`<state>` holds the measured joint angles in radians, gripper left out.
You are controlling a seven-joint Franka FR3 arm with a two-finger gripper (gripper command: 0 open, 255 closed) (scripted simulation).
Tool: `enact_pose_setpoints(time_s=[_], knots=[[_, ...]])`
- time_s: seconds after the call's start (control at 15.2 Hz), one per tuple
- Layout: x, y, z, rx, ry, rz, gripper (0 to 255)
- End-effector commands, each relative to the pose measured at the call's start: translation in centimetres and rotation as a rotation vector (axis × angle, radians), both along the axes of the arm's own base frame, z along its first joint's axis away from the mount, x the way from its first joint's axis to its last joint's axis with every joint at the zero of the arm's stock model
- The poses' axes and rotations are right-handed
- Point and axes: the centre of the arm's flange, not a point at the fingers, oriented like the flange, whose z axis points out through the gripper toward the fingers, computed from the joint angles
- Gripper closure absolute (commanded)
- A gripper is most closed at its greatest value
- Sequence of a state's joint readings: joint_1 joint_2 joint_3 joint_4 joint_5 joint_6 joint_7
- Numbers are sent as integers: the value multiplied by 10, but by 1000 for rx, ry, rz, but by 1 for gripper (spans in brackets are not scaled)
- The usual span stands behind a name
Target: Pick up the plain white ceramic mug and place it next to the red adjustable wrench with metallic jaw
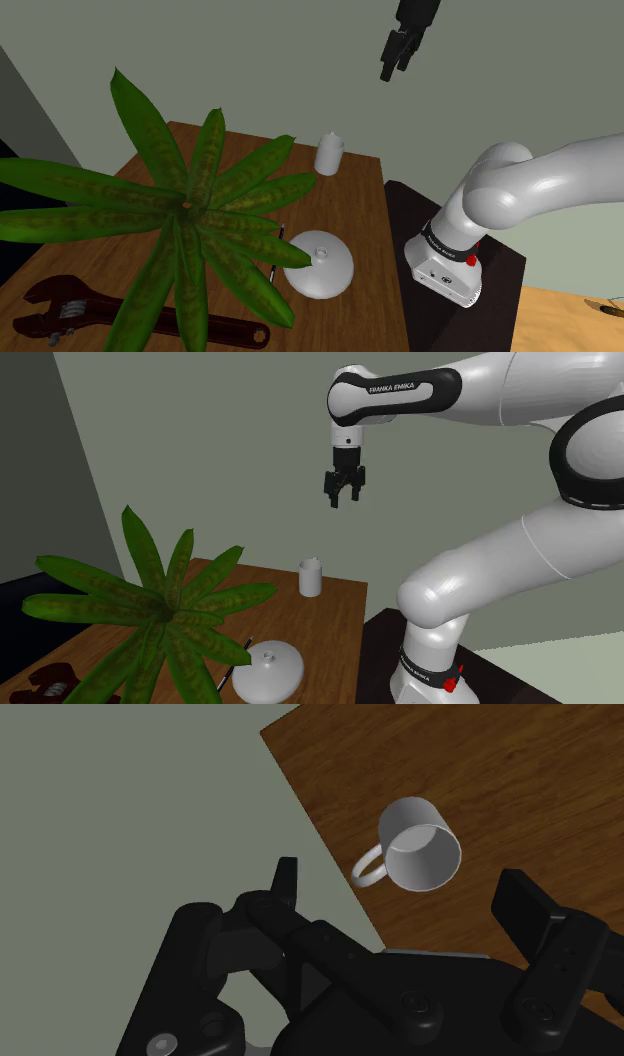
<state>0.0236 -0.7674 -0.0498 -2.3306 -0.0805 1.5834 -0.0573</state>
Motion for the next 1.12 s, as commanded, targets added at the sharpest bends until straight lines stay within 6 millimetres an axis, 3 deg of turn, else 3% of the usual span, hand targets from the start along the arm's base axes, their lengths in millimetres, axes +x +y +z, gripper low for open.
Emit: enact_pose_setpoints(time_s=[0.0, 1.06], knots=[[0, 0, 0, 0, 0, 0, 0], [62, 87, -179, 15, -49, -77, 0]])
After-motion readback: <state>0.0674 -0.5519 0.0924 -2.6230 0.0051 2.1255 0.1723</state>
